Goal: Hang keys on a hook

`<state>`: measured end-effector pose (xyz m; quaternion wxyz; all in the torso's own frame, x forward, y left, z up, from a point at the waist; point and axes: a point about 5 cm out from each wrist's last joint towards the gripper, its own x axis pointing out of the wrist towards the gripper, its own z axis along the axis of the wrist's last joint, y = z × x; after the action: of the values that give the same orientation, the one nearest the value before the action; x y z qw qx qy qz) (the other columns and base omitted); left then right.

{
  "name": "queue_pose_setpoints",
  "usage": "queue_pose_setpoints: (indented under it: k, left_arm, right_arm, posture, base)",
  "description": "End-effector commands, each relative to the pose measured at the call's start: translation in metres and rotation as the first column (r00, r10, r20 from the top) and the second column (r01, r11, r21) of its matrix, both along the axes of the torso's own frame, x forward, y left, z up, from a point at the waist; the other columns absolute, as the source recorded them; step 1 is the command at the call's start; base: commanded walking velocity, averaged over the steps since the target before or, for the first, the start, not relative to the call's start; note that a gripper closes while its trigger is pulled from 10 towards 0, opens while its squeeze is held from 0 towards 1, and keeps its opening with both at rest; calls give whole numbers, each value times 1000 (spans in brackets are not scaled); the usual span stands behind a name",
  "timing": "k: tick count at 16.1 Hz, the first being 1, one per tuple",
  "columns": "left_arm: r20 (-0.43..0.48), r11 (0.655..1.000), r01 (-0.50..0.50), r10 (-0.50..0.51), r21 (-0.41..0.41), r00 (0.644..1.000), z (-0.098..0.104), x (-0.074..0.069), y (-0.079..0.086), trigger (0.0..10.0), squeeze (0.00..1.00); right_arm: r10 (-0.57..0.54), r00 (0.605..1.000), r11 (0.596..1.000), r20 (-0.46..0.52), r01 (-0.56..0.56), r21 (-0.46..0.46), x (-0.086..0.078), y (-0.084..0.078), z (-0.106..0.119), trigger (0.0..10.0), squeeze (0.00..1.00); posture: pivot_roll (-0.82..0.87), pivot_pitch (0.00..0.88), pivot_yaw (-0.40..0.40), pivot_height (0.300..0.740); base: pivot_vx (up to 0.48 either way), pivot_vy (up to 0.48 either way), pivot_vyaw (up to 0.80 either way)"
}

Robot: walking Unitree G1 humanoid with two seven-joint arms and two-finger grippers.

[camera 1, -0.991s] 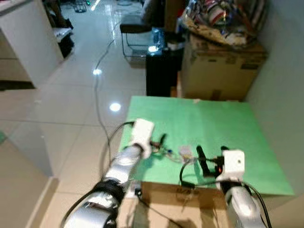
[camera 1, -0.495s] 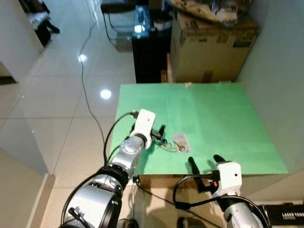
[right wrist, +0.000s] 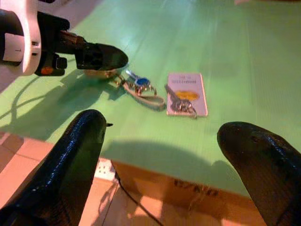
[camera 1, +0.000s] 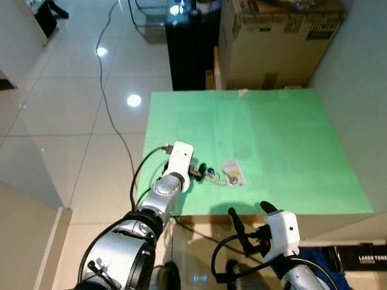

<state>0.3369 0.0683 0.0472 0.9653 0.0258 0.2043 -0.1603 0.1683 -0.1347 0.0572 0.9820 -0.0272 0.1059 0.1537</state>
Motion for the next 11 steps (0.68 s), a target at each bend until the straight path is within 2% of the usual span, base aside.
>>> queue_pose_setpoints:
  k: [1,4,5,8,11]
  left_arm:
    - [-50,1000,-8,8,-12,999,-9,-7,-1,10000,0]
    - [-59,1000,24,-23,10,998,-15,-12,-6,10000,0]
    - [-72,1000,15,-16,-12,997,-16,-14,-10,10000,0]
    - [-70,1000,15,-14,5,997,-17,-16,-17,10000,0]
    - [-71,999,-17,19,33,997,-19,-17,-13,10000,0]
  right_arm:
    - [3,1000,1000,-6,-3,-7,-3,2,2,10000,98]
    - [-8,1000,1000,-14,8,-6,-6,1,3,10000,94]
    - [-8,1000,1000,-17,8,-6,-7,1,4,10000,94]
    - [-4,1000,1000,-25,3,-11,-12,-1,7,10000,102]
    - [-8,999,1000,-32,8,-16,-15,-3,9,10000,98]
  posture:
    - [-263,253,79,740]
    - [-273,257,77,740]
    - [-281,260,72,740]
    - [-313,266,58,740]
    - [-333,269,53,740]
  base:
    - [0,0,0]
    - [0,0,0]
    - [0,0,0]
    - [0,0,0]
    - [0,0,0]
